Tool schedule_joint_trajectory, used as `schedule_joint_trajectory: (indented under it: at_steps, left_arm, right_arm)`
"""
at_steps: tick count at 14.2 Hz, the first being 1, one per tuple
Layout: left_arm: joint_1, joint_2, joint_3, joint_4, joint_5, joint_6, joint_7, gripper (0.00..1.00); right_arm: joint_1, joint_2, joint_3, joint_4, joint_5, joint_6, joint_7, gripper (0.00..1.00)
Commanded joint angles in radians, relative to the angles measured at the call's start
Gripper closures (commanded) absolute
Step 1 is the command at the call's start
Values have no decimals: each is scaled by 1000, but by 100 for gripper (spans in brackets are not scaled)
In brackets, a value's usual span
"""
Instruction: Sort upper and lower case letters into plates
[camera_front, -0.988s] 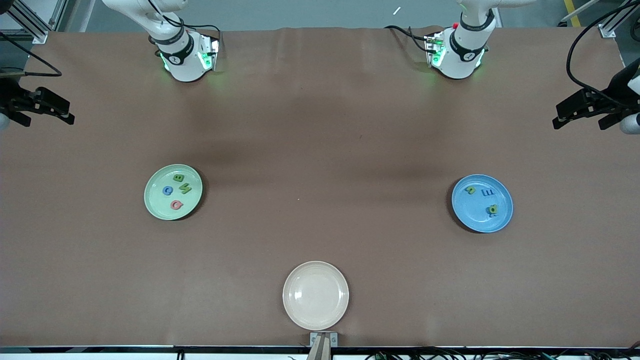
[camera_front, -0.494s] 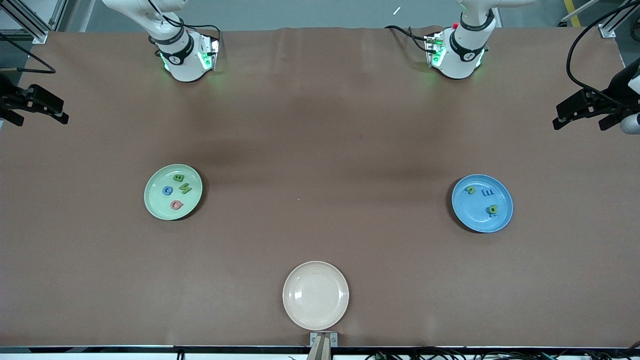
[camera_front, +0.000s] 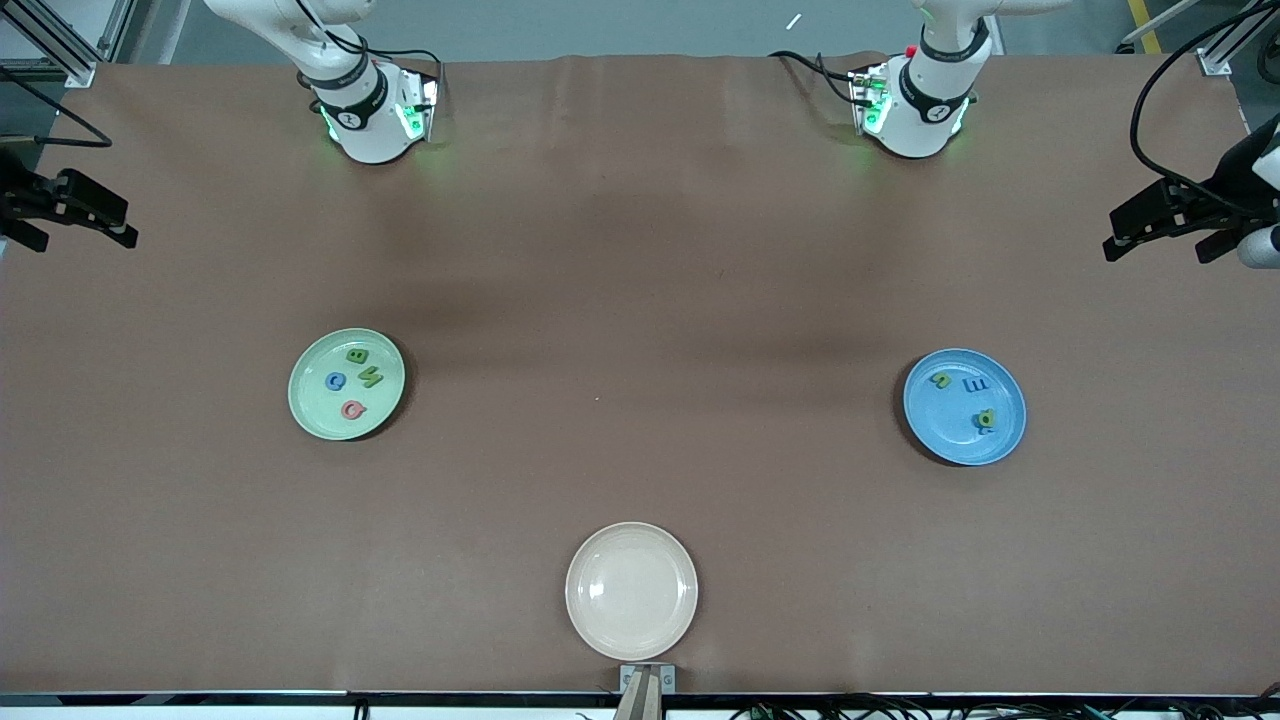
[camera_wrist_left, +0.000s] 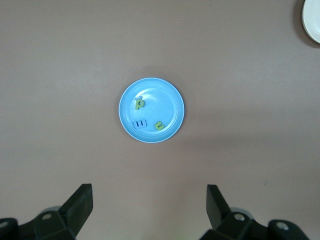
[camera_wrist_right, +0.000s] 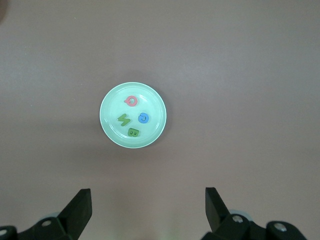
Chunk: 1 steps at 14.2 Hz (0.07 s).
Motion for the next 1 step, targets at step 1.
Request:
schedule_joint_trajectory:
  at_steps: [1]
  left_arm:
    - [5, -18, -8, -5, 13, 6, 4, 0]
  right_arm:
    - [-15, -8, 8, -18, 8, -9, 4, 0]
